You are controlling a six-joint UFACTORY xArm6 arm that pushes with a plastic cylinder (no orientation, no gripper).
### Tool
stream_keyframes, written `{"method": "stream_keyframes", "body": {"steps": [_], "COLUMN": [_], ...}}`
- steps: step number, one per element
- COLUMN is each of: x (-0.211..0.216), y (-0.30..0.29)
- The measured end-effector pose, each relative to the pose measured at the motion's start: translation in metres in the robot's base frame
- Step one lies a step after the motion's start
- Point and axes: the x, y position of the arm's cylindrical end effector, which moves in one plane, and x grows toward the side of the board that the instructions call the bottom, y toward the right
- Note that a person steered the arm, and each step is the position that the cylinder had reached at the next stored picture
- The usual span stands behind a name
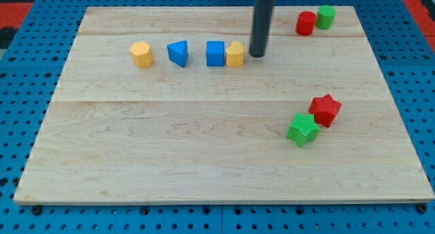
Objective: Move the blue blocks above the hexagon
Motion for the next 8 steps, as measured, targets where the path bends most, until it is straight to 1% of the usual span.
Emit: {"method": "stream_keyframes", "body": {"steps": [1, 3, 8], "x": [0.000, 0.000, 0.000], "y": [-0.049, -0.058, -0.185]}}
